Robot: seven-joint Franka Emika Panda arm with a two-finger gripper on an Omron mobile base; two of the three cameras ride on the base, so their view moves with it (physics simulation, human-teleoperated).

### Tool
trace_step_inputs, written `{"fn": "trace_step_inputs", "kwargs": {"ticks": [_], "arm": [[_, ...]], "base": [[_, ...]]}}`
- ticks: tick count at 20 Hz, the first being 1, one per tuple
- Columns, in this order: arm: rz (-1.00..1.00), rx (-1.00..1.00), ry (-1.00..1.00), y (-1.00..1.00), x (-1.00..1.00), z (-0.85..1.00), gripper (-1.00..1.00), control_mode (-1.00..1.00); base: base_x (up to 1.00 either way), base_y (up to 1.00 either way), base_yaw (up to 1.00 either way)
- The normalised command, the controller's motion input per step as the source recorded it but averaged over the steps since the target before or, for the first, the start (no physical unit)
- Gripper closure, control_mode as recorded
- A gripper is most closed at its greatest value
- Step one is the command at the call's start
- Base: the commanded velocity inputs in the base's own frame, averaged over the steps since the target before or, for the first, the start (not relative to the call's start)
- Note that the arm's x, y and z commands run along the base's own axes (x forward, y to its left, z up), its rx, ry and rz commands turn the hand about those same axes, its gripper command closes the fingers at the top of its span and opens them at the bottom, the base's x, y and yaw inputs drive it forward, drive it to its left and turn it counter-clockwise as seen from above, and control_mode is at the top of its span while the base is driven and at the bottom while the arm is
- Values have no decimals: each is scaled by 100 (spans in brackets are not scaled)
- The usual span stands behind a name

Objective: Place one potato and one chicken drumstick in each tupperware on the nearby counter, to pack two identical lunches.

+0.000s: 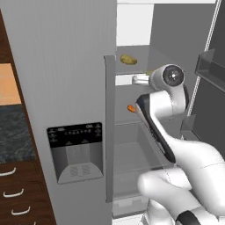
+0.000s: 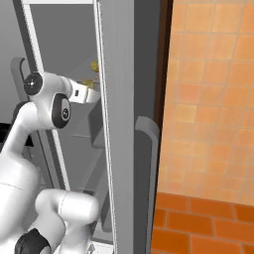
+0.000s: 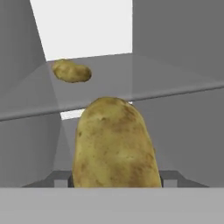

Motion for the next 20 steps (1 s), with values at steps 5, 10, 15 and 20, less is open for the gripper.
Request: {"fn": "trace_step_inputs", "kwargs": {"ticks": [5, 10, 15, 20], "arm": [[25, 0, 25, 3, -100, -33, 100, -100], [7, -6, 26, 7, -99, -59, 100, -100], [3, -1, 3, 3, -20, -15, 100, 100], [0, 0, 0, 0, 0, 0, 100, 100]], "base": [[0, 0, 0], [0, 0, 0], [-80, 61, 13], [-48, 100, 18]]}}
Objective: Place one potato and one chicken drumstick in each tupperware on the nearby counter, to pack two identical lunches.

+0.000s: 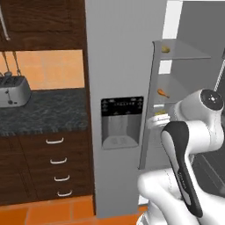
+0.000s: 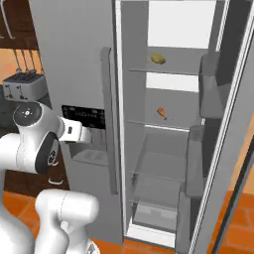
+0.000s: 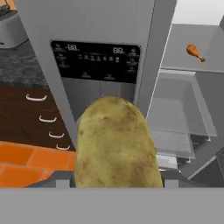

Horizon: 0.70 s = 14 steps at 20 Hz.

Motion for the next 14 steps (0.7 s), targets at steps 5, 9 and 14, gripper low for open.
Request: {"fn": "trace_step_inputs", "kwargs": {"ticks": [5, 9, 14], "arm": [[0, 0, 0, 0, 0, 0, 100, 100], [0, 0, 0, 0, 0, 0, 100, 100], [0, 0, 0, 0, 0, 0, 100, 100]], "base": [[30, 100, 12], [52, 100, 2], [38, 100, 3]]}}
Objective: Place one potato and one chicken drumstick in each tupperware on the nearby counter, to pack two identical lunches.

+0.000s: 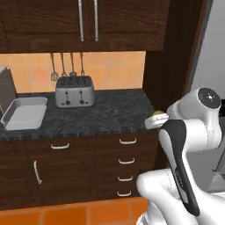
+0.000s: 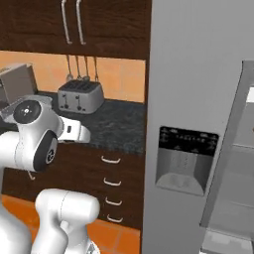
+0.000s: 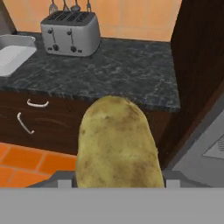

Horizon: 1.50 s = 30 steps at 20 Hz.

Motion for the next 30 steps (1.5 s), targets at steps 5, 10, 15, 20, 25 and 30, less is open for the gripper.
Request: {"fn": "trace_step_inputs", "kwargs": {"ticks": [5, 10, 15, 20, 25, 30], "arm": [[0, 0, 0, 0, 0, 0, 100, 100], [0, 0, 0, 0, 0, 0, 100, 100], [0, 0, 0, 0, 0, 0, 100, 100], [0, 0, 0, 0, 0, 0, 100, 100], [0, 0, 0, 0, 0, 0, 100, 100], [0, 0, 0, 0, 0, 0, 100, 100]], "base": [[9, 100, 29], [45, 100, 28], [85, 100, 16], [98, 100, 2], [79, 100, 0], [65, 100, -1]]}}
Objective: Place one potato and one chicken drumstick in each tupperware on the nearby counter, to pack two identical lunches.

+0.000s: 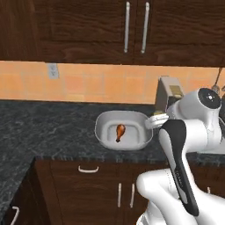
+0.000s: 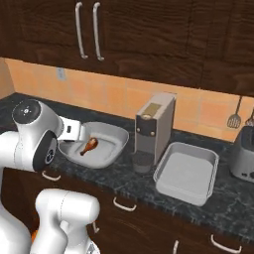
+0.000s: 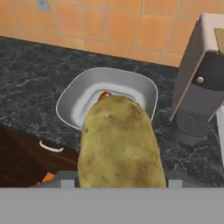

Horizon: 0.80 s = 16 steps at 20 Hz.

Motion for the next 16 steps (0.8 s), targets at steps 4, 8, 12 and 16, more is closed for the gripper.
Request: {"fn": "trace_step_inputs", "kwargs": {"ticks": [4, 8, 12, 16], "arm": [[0, 0, 0, 0, 0, 0, 100, 100], [-7, -3, 2, 0, 8, -21, 100, -100], [-17, 0, 4, -57, 26, -52, 100, -100], [-11, 8, 16, -100, 36, -55, 100, -100]], "base": [[55, 100, -5], [15, 35, -4], [0, 0, 0], [0, 0, 0]]}}
